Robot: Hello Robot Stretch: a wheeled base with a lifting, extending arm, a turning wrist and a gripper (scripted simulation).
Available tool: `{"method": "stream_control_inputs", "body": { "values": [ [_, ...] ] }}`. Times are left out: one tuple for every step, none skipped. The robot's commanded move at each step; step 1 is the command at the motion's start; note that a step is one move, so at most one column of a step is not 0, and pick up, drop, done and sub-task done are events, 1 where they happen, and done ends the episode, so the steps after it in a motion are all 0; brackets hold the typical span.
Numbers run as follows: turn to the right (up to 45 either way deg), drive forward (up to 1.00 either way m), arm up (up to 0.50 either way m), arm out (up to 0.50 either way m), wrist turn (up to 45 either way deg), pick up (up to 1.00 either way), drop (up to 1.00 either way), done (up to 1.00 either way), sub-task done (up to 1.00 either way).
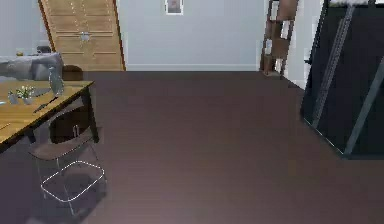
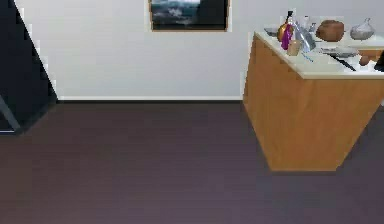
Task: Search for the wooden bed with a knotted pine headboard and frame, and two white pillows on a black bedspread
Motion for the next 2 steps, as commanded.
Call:
{"method": "stream_control_inputs", "body": {
  "values": [
    [-45.0, 0.00, 0.00, 0.00, 0.0, 0.00, 0.00, 0.00, 0.00],
    [-45.0, 0.00, 0.00, 0.00, 0.0, 0.00, 0.00, 0.00, 0.00]
  ]
}}
